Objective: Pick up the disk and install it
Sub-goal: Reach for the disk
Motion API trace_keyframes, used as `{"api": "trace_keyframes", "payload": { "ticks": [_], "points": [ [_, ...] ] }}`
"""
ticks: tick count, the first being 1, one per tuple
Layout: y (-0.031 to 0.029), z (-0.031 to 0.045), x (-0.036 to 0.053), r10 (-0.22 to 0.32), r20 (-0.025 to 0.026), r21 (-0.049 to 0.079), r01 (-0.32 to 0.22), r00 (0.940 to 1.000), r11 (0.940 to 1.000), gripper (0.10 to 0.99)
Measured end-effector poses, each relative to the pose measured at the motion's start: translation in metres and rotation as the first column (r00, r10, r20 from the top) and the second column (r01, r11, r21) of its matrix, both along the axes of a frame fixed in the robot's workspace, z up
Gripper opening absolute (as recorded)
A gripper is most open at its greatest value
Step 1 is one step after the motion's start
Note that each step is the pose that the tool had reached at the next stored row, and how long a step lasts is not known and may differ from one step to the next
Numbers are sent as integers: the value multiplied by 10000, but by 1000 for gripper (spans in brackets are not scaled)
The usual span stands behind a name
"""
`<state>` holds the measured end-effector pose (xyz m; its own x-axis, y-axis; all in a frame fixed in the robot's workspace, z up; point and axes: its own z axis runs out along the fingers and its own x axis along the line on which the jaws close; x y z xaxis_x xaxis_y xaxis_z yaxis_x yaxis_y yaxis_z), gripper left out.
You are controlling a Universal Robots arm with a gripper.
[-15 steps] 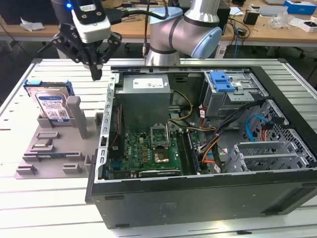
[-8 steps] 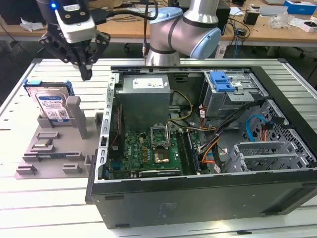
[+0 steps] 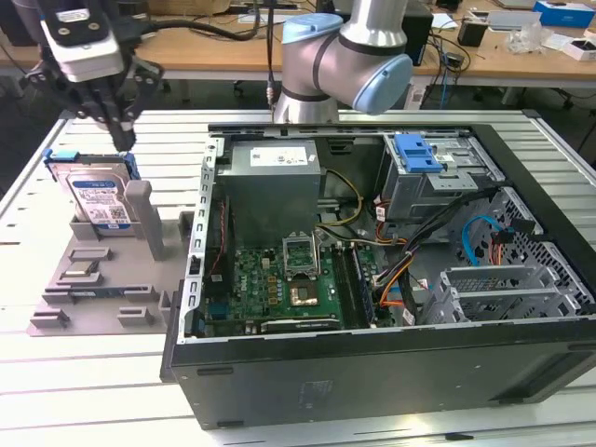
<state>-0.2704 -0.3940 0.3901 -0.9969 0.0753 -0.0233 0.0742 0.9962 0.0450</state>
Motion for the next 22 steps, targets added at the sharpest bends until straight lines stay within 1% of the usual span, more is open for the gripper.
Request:
{"api": "trace_keyframes", "payload": {
  "ticks": [1, 2, 4, 5, 8, 10, 11, 13, 19, 22],
  "points": [
    [1, -2, -43, -1, 0, 0, 1, 10000, 10000, 102],
    [2, -4, -119, 1, 0, 0, -1, 10000, 10000, 102],
    [2, -6, -196, 1, 0, 0, -1, 10000, 10000, 102],
    [3, -7, -264, -2, 0, 0, 2, 10000, 10000, 102],
    [3, -10, -377, 1, 0, 0, -1, 10000, 10000, 102],
    [4, -11, -433, 1, 0, 0, -1, 10000, 10000, 102],
    [4, -11, -475, 0, 0, 0, 0, 10000, 10000, 102],
    [5, -14, -587, 0, 1, 0, 0, 10000, 10000, 102],
    [7, -18, -729, 0, 0, 0, 0, 10000, 10000, 102],
    [10, -21, -816, -1, 0, 0, 1, 10000, 10000, 102]
  ]
}}
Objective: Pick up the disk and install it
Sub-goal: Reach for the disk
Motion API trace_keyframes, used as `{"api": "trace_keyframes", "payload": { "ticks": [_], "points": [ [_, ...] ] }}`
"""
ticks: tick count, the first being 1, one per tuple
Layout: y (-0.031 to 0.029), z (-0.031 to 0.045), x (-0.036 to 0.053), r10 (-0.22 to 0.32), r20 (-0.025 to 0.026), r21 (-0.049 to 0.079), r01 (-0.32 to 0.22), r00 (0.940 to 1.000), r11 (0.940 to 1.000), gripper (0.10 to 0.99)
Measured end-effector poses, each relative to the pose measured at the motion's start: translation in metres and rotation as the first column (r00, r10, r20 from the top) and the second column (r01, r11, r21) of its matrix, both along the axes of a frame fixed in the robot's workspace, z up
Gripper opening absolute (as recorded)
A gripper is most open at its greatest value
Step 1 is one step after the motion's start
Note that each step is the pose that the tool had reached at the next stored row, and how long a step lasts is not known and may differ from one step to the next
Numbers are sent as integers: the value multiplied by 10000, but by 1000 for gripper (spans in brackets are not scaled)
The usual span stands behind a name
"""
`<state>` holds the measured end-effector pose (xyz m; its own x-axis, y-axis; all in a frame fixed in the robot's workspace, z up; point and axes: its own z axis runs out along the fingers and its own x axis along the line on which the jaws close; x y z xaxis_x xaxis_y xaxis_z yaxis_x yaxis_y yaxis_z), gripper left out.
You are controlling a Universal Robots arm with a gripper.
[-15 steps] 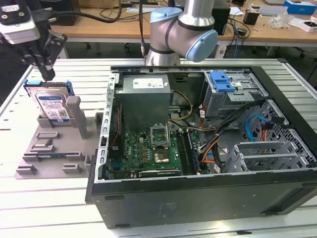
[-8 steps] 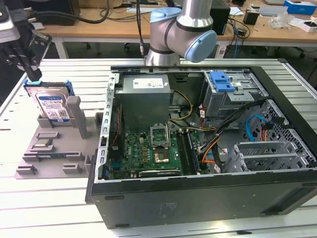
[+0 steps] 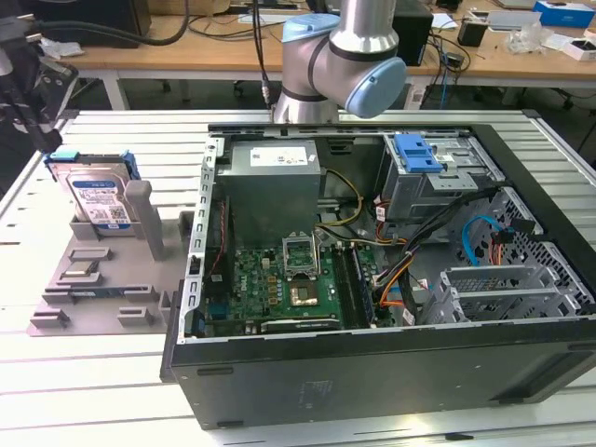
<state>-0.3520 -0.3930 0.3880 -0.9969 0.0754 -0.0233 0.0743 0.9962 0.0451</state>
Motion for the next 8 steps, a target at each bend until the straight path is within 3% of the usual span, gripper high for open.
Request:
{"api": "trace_keyframes", "payload": {
  "ticks": [4, 8],
  "points": [
    [5, -5, -134, 1, 0, 1, -1, 10000, 10000, 102],
    [7, -8, -213, 0, 0, 0, 0, 10000, 10000, 102]
  ]
}}
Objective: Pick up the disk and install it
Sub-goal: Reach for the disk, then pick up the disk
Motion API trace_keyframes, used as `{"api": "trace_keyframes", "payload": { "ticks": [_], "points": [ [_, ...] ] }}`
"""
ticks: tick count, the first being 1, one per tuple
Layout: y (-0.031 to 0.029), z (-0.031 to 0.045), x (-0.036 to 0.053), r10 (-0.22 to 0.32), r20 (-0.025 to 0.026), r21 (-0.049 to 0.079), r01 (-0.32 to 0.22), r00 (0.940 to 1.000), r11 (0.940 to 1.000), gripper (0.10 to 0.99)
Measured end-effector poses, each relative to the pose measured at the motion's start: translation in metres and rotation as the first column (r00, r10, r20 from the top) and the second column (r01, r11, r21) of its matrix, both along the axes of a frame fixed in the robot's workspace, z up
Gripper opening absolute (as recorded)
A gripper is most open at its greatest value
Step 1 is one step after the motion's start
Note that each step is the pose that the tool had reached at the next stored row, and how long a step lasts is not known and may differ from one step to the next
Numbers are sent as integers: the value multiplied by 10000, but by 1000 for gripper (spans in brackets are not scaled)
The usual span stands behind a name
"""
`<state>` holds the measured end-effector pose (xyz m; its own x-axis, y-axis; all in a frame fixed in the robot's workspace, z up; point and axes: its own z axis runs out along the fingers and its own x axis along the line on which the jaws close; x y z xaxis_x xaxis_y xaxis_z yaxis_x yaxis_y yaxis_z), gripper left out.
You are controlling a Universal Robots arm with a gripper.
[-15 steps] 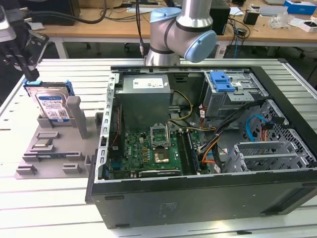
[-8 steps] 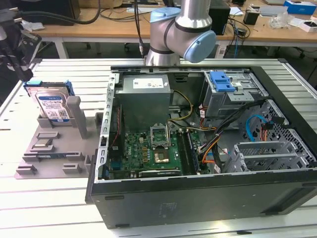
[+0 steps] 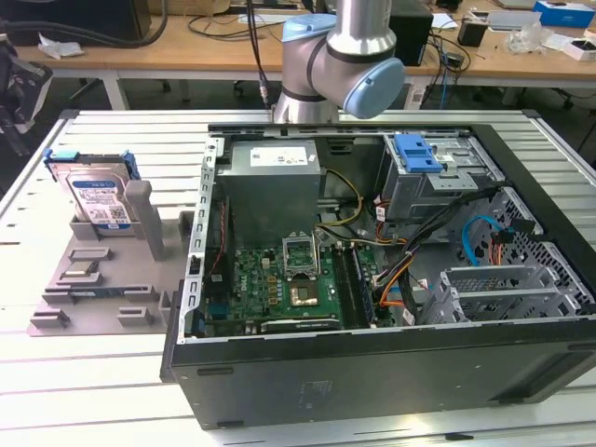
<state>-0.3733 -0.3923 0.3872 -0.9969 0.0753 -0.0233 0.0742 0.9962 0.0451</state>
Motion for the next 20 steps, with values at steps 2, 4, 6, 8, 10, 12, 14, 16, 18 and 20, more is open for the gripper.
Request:
{"api": "trace_keyframes", "payload": {
  "ticks": [2, 4, 6, 8, 10, 12, 14, 16, 18, 20],
  "points": [
    [0, -1, -26, 1, 0, 0, -1, 10000, 10000, 102],
    [0, -1, -34, 2, 0, 0, -2, 10000, 10000, 102],
    [0, -1, -35, 2, 0, 0, -2, 10000, 10000, 102],
    [0, -1, -36, 1, 0, 0, -1, 10000, 10000, 102],
    [0, -1, -36, 0, 0, 0, 0, 10000, 10000, 102],
    [0, -1, -36, 0, 0, 0, 0, 10000, 10000, 102],
    [0, -1, -37, 0, 0, 0, 0, 10000, 10000, 102],
    [1, -1, -38, 235, -1, 0, -235, 9997, 9997, 102],
    [0, -1, -38, 609, 0, -1, -609, 9981, 9981, 102],
    [1, -1, -37, 1246, 0, 0, -1246, 9922, 9922, 102]
  ]
}}
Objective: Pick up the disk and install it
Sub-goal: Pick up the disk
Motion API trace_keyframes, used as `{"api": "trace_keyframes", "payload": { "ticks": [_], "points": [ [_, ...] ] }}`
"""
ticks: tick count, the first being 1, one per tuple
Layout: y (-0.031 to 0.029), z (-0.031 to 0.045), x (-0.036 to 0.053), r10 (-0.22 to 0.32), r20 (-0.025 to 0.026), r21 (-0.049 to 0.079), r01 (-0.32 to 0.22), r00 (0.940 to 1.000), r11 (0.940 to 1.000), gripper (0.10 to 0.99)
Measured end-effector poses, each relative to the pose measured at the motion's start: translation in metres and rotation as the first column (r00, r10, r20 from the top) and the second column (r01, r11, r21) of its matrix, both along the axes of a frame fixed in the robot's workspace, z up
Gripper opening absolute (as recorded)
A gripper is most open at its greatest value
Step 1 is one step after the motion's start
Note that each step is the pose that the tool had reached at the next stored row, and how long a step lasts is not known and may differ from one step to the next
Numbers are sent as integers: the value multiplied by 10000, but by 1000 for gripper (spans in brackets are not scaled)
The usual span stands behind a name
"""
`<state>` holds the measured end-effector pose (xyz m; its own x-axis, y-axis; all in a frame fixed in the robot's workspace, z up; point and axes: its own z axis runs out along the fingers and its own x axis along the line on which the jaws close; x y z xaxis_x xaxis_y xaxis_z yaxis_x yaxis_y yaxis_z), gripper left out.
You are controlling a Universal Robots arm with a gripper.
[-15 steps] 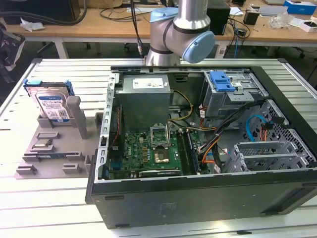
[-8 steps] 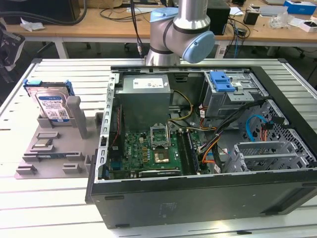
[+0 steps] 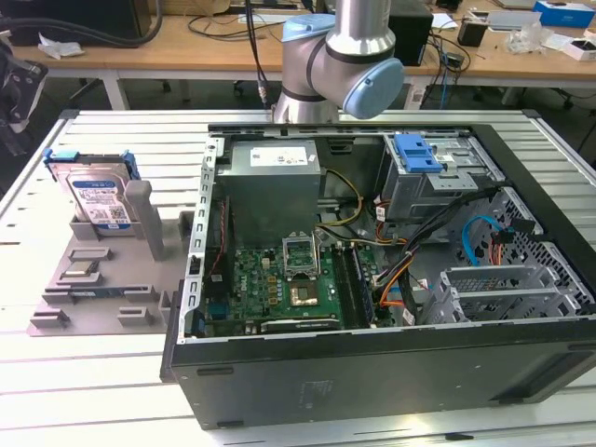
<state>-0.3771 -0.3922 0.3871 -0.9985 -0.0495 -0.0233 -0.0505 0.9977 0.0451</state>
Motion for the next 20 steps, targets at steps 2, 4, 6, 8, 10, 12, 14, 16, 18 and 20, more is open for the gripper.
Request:
{"api": "trace_keyframes", "payload": {
  "ticks": [2, 4, 6, 8, 10, 12, 14, 16, 18, 20],
  "points": [
    [0, 0, 0, 474, 0, 0, -474, 9989, 9989, 102],
    [0, 0, 0, 1066, 0, 0, -1066, 9943, 9943, 102],
    [1, 0, 0, 2044, 1, 0, -2044, 9789, 9789, 102],
    [1, 0, 0, 2432, 0, -1, -2432, 9700, 9700, 102],
    [1, 0, 0, 2835, 0, 0, -2835, 9590, 9590, 102],
    [1, 0, 0, 3497, 0, 0, -3497, 9369, 9369, 102],
    [1, 0, 0, 3958, 0, -3, -3958, 9184, 9184, 102],
    [1, 0, 1, 4346, -9, -21, -4346, 9006, 9006, 102],
    [0, 0, 1, 4862, -23, -47, -4862, 8738, 8738, 102],
    [1, 0, 0, 5204, -24, -49, -5204, 8539, 8539, 102]
  ]
}}
